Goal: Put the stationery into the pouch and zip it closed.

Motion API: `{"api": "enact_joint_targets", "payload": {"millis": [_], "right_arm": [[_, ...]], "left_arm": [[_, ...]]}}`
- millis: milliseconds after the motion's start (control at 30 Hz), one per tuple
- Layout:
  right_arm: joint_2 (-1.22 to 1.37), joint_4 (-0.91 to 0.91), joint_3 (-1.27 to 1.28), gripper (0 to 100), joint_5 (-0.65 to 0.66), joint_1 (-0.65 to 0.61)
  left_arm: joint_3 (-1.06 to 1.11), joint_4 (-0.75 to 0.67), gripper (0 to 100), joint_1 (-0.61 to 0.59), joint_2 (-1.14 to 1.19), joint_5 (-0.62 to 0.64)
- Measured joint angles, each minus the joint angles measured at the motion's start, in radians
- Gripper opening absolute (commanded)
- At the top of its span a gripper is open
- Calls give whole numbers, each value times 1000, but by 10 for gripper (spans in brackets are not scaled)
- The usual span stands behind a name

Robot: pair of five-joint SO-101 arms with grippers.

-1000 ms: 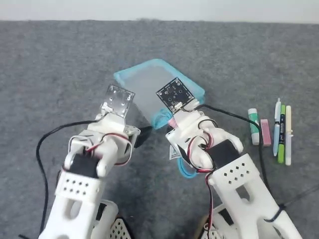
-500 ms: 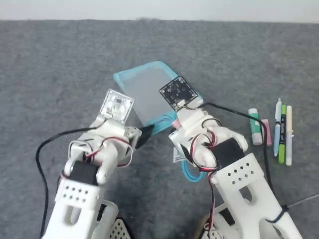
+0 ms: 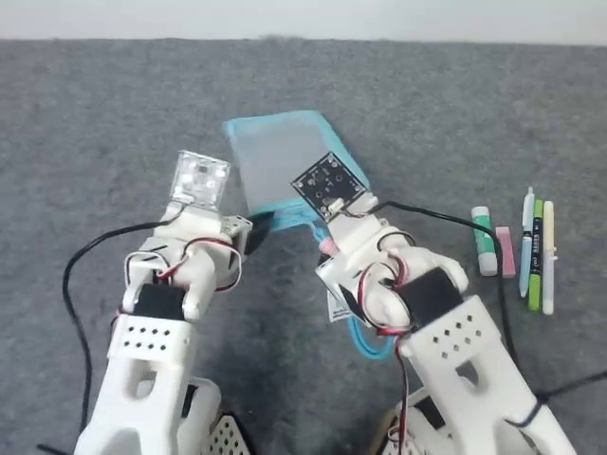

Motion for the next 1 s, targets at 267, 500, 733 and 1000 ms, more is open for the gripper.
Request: {"api": "enact_joint_targets", "payload": {"millis": [267,500,733,1000], "right_arm": [[-32,29,0,6,18,-2],[-32,37,0,6,61,72],[-34,38,0,6,144,278],[81,-25,-2,6,158,385]], "left_arm": [[92,-153,171,-5,0,35],[107,-184,11,0,0,41],[107,-184,10,-14,0,97],[107,-184,10,-15,0,130]]}}
